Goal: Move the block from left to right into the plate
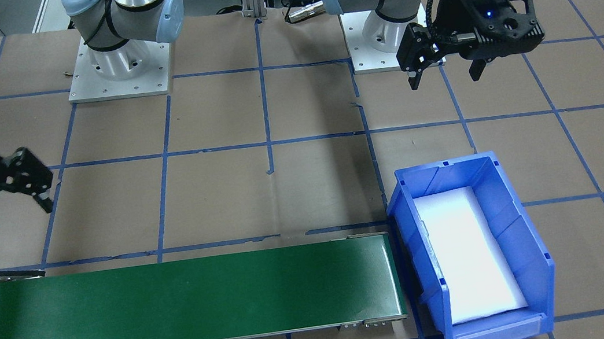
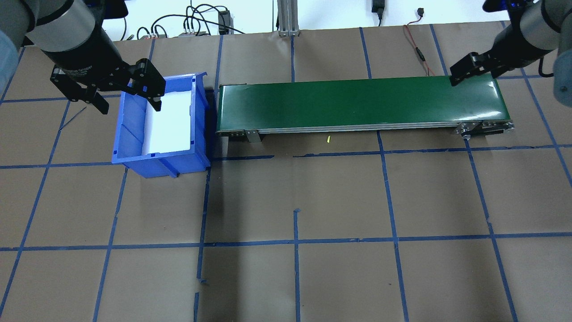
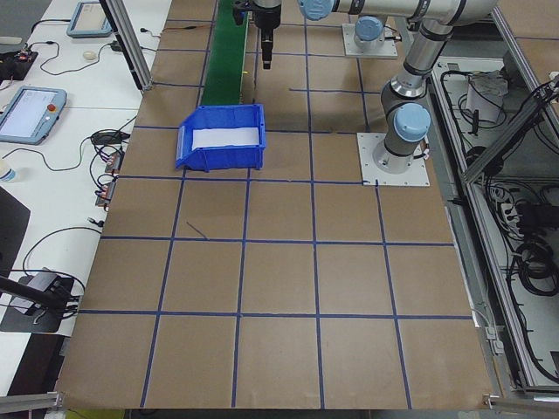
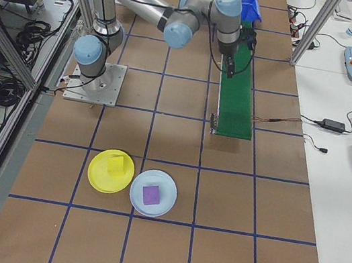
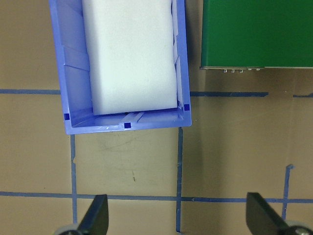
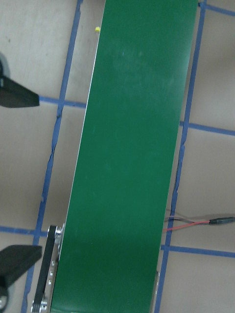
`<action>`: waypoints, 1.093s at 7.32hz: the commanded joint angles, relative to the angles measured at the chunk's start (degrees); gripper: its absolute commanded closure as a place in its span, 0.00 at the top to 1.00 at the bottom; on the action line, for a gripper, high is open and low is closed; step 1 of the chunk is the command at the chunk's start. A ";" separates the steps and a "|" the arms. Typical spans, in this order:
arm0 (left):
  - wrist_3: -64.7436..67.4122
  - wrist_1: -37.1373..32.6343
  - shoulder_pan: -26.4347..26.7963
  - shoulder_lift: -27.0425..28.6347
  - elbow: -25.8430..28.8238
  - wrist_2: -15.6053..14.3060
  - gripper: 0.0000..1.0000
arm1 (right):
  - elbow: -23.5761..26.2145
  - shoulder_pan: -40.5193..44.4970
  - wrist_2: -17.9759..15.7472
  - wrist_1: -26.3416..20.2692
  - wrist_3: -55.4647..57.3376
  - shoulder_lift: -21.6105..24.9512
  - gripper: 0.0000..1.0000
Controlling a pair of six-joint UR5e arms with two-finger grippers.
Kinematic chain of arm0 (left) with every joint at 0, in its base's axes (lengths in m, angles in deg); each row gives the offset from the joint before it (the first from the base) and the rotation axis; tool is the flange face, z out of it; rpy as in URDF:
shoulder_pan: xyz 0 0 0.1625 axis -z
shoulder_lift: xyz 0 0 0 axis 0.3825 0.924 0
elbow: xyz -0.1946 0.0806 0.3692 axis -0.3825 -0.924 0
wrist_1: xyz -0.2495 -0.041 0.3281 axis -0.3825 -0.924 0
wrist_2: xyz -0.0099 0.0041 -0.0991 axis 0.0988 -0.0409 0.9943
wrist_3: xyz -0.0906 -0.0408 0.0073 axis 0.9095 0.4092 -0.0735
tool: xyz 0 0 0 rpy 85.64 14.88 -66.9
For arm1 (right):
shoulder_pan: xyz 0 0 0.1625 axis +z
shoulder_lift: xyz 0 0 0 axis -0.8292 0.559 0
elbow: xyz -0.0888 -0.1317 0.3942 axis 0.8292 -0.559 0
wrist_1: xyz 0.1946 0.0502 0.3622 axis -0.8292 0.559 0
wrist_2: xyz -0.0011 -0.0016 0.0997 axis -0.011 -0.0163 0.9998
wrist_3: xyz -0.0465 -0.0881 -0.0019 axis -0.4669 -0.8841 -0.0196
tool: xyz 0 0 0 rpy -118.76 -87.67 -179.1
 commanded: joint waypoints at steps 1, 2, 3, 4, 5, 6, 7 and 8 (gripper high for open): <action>0.03 -0.73 -0.01 0.00 -0.01 -0.07 1.00 | -0.26 10.05 -3.02 -2.18 12.24 3.72 1.00; 0.03 -0.73 0.08 0.00 -0.01 0.02 1.00 | -0.35 14.27 -3.39 -2.18 17.60 3.90 1.00; 0.12 -0.73 0.08 0.00 -0.10 0.11 1.00 | 0.00 17.10 -4.79 -2.88 18.61 4.25 1.00; 0.12 -0.73 0.08 0.00 -0.10 0.02 1.00 | 0.52 17.65 -5.76 -3.50 18.62 4.25 1.00; 0.12 -0.73 0.08 0.00 -0.10 0.11 1.00 | 0.53 17.66 -5.77 -4.81 18.53 4.17 1.00; 0.12 -0.73 0.08 0.00 -0.10 0.02 1.00 | 0.35 17.31 -6.81 -8.56 18.44 3.99 1.00; 0.12 -0.73 -0.01 0.00 -0.10 0.02 1.00 | -0.08 16.87 -12.04 -11.99 18.27 4.08 1.00; 0.12 -0.73 0.08 0.00 -0.10 0.11 1.00 | -0.26 16.78 -12.62 -14.81 18.35 3.99 1.00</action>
